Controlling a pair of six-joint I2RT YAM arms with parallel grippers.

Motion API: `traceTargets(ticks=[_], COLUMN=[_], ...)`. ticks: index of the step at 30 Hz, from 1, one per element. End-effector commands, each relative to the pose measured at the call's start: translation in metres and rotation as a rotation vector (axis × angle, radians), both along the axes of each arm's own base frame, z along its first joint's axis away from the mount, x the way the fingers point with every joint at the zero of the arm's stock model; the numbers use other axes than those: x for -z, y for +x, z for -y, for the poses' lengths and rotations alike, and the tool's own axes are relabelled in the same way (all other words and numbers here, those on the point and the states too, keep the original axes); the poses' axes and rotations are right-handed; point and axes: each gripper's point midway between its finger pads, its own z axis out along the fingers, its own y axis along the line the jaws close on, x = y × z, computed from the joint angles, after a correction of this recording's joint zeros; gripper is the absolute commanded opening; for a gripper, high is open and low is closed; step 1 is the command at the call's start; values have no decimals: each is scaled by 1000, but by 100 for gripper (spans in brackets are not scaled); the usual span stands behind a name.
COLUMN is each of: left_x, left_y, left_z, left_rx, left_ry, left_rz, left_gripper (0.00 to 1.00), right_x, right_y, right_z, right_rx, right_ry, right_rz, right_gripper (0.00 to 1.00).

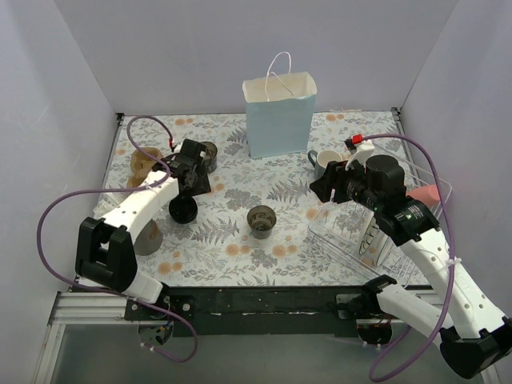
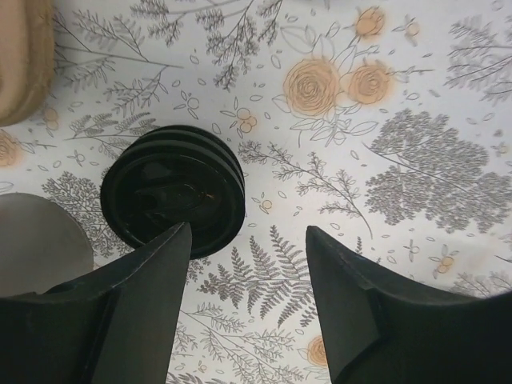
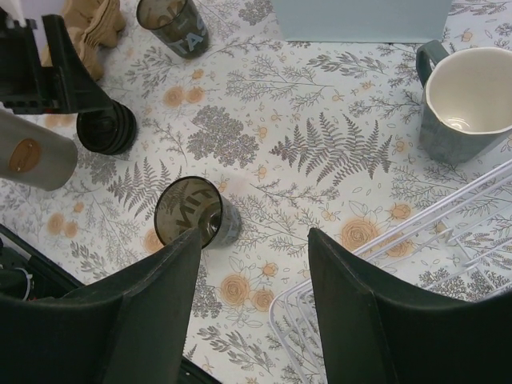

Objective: Pack the takeout coffee

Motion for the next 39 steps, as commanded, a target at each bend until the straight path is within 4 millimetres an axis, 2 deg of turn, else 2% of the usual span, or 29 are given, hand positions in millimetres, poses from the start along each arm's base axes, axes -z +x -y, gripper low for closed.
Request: traceTargets(ticks=[1, 6, 11, 15, 20, 23, 25, 39], left_x=[18, 40, 57, 63, 68, 70, 68, 36], left_y=[2, 0, 3, 4, 2, 1, 1, 2], left_z=[-4, -5, -6, -8, -12, -14, -13, -5], left_rx=[-49, -45, -40, -44, -53, -54, -54, -40], left_ry=[36, 59, 87, 113, 138, 143, 138, 99], left_rz=[-2, -42, -79, -94, -106, -112, -109, -56], left_gripper=[58, 57, 48, 41, 37, 23, 18, 11], right_x=[-10, -14, -14, -15, -18, -19, -17, -15], right_y=[-2, -2, -3, -2, -2, -2, -2, -5], right_z=[0, 3, 4, 4, 5, 5, 5, 3], right_rx=[-4, 5, 5, 6, 8, 7, 9, 0], right_ry=[21, 13, 11, 8, 10, 9, 8, 21], right_rz=[24, 34, 38, 42, 48, 50, 45, 38], right_gripper=[64, 64, 64, 64, 64, 64, 64, 64])
